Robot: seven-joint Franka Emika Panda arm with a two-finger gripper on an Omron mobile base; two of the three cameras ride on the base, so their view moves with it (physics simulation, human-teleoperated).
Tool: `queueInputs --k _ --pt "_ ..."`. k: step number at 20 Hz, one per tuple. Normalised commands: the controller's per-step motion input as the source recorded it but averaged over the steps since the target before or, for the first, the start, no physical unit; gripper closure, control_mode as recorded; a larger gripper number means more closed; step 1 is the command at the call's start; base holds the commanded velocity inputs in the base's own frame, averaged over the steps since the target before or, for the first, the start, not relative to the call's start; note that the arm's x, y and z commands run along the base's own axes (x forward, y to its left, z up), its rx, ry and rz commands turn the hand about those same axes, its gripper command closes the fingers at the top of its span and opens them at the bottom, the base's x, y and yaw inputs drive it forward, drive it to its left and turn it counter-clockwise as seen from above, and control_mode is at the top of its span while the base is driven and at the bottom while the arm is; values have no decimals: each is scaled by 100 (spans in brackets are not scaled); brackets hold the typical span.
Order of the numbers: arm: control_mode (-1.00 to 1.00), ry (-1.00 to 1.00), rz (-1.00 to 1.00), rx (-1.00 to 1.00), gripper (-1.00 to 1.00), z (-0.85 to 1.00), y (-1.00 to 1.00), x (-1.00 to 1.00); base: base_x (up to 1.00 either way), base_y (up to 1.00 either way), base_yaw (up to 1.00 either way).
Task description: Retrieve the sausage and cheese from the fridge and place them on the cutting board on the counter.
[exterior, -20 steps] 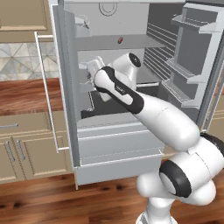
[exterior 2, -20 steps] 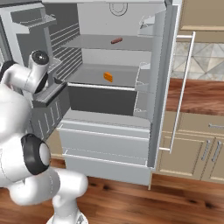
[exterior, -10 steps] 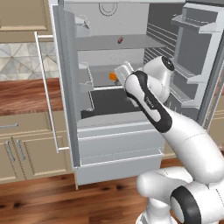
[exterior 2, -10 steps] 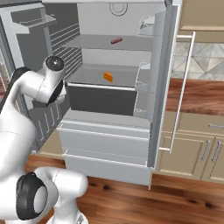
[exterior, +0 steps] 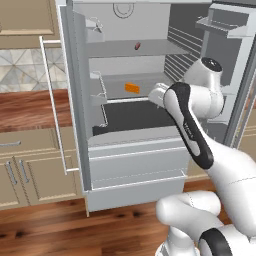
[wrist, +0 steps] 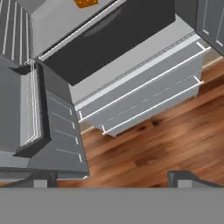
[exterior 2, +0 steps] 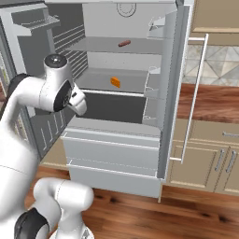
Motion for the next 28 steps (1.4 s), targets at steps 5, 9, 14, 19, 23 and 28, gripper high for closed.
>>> queueInputs --k 5,9,14,19,23,28 --pt "-100 0 40 -43 -100 -26 1 -80 0 0 0" --pt "-100 2 17 -13 -100 -39 0 -27 0 0 0" --pt "-100 3 10 -1 -100 -12 0 -5 0 0 0" --pt "-100 1 3 -6 -100 -12 0 -1 0 0 0" --pt "-100 0 0 0 -100 0 0 0 0 0 0" --pt "-100 0 0 0 -100 0 0 0 0 0 0"
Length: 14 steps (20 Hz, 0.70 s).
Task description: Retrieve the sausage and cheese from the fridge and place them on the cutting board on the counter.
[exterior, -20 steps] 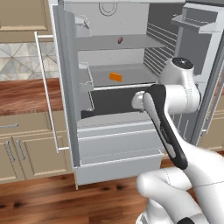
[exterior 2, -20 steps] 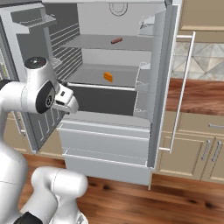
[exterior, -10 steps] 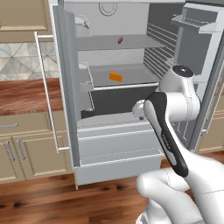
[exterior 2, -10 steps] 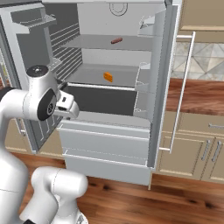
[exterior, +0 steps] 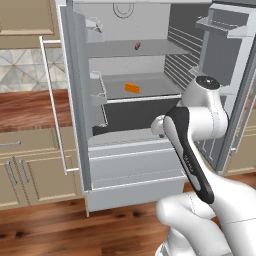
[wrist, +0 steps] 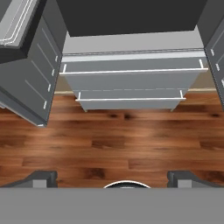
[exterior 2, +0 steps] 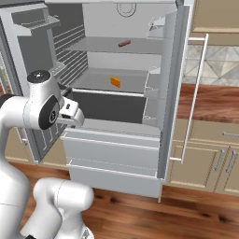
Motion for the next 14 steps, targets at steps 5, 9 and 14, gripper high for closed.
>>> queueInputs --k 5,9,14 --pt "-100 0 0 0 -100 0 0 0 0 0 0" --pt "-100 0 0 0 -100 0 0 0 0 0 0" --pt "-100 0 0 0 -100 0 0 0 0 0 0"
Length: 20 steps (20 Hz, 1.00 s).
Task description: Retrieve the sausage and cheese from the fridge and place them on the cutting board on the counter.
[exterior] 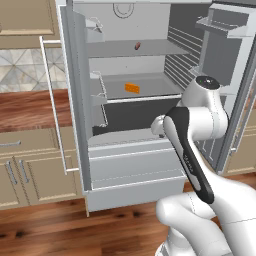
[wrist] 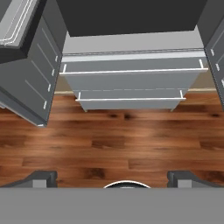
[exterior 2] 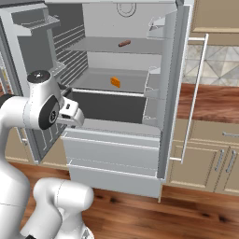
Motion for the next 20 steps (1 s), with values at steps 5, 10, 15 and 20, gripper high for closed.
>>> queueInputs --k 5,10,15,20 --pt "-100 0 0 0 -100 0 0 0 0 0 0" --pt "100 0 0 0 -100 0 0 0 0 0 0" --pt "100 0 0 0 -100 0 0 0 0 0 0" --pt "100 0 0 0 -100 0 0 0 70 0 0"
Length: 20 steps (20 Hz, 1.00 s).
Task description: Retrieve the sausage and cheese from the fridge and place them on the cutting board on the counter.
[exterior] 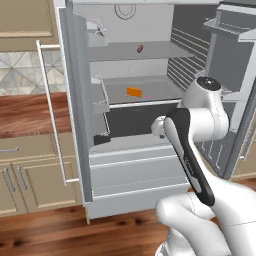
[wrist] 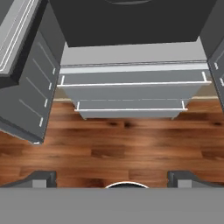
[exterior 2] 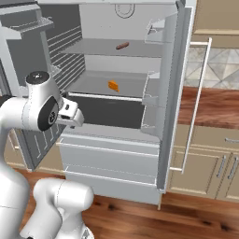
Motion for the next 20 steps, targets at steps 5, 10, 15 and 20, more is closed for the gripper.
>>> queueInputs --k 5,10,15,20 --pt "100 0 0 0 -100 0 0 0 100 0 0" --pt "100 0 0 0 -100 0 0 0 87 0 0" --pt "100 0 0 0 -100 0 0 0 4 0 0" --pt "100 0 0 0 -100 0 0 0 0 0 0"
